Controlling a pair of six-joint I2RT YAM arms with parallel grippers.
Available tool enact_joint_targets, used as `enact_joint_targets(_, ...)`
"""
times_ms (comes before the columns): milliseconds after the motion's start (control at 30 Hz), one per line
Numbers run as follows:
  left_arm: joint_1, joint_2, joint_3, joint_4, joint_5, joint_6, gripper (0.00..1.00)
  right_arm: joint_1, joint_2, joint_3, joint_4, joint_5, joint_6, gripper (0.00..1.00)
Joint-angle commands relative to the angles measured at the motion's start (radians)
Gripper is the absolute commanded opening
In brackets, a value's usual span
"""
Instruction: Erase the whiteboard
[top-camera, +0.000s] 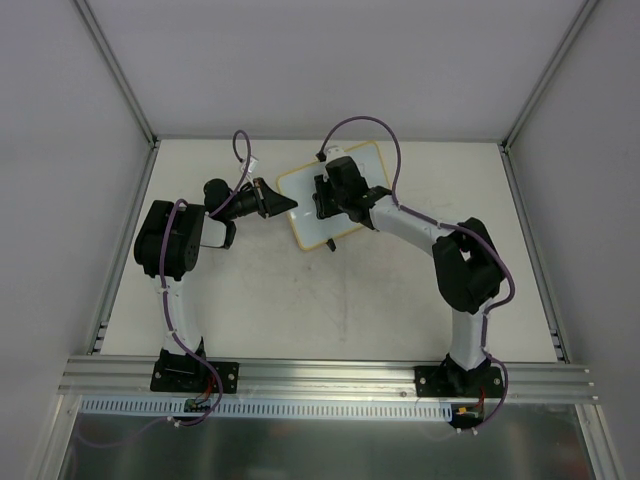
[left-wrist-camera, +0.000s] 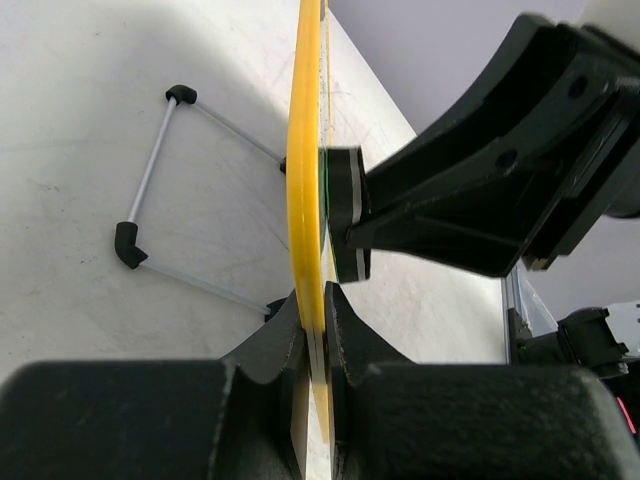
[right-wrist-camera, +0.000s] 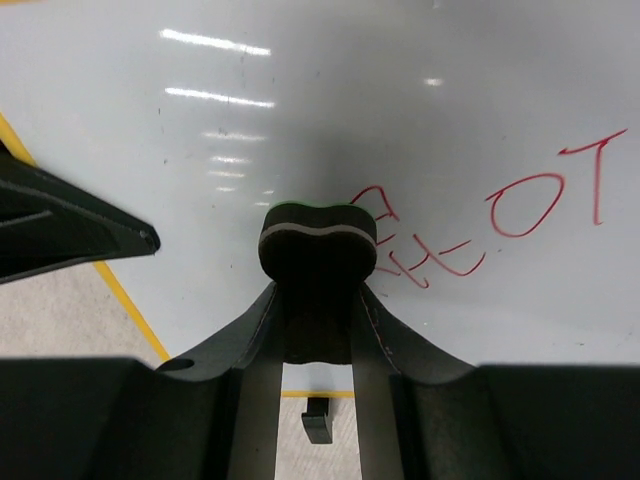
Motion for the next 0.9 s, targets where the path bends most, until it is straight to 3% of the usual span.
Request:
enact_joint_targets(0,-0.011,0.004,0.018,0.232,0.056,0.131,0.0,-0.043,0.037,0.105,0.019,0.048,-0.04,0.01)
enact_joint_targets(467,-0.014,0.004,0.017,0.229,0.058,0.138,0.0,-0.049,0.051,0.18,0.008,0.041,-0.076,0.0)
enact_joint_targets(733,-0.016,0.003,0.021,0.227,0.058,0.138,0.0,-0.048,0.028,0.041,0.025,0.001,-0.019,0.0)
enact_joint_targets(867,-0.016,0.004,0.021,0.226,0.059,0.141,0.0,-0.045,-0.015,-0.119,0.105,-0.025,0.021,0.01)
